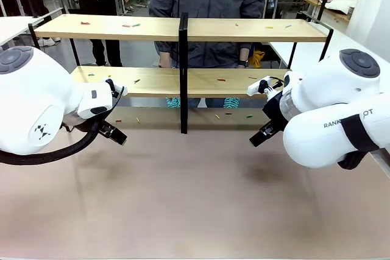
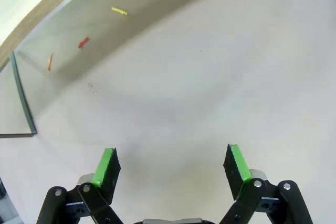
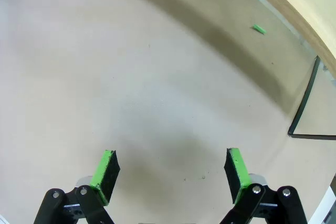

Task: Clean the shelves.
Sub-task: Pick up the Duster when the human hands it over.

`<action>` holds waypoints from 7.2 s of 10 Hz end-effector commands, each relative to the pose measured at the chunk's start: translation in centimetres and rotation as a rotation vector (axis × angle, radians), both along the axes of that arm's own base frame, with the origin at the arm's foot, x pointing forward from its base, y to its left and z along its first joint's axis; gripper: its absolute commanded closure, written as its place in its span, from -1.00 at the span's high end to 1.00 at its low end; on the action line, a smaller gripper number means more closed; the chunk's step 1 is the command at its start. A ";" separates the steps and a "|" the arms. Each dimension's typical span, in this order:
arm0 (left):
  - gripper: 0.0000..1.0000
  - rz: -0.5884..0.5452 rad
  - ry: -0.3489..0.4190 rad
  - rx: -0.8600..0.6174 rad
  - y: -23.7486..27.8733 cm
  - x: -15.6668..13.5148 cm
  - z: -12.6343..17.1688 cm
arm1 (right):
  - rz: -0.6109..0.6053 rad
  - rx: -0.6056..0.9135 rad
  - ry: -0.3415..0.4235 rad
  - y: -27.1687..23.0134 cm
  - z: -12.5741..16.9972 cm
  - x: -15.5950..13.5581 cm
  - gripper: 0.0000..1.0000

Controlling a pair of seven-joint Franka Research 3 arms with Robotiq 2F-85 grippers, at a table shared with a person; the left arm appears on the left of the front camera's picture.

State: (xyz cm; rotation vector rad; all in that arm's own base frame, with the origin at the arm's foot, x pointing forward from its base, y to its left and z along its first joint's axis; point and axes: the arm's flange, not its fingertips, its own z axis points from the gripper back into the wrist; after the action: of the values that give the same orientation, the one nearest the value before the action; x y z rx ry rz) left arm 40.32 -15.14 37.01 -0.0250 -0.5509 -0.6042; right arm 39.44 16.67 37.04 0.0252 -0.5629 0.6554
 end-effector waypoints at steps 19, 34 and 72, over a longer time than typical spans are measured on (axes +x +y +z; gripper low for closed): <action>1.00 0.107 -0.378 -0.479 0.1 -12.7 27.4 | -0.139 0.211 -0.331 -6.4 28.2 -12.4 1.00; 1.00 0.168 -0.331 -0.354 -2.8 -13.7 27.3 | -0.126 0.224 -0.328 -5.3 28.2 -12.9 1.00; 1.00 0.168 -0.331 -0.354 -2.8 -13.7 27.3 | -0.626 0.788 0.390 -7.2 34.0 -4.1 1.00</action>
State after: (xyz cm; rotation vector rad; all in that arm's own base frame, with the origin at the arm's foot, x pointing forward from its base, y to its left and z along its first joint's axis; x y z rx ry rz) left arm 26.68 -18.03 64.19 -0.2219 -0.9643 -0.3356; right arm 35.45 9.35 68.98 0.6584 -0.5762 -0.0235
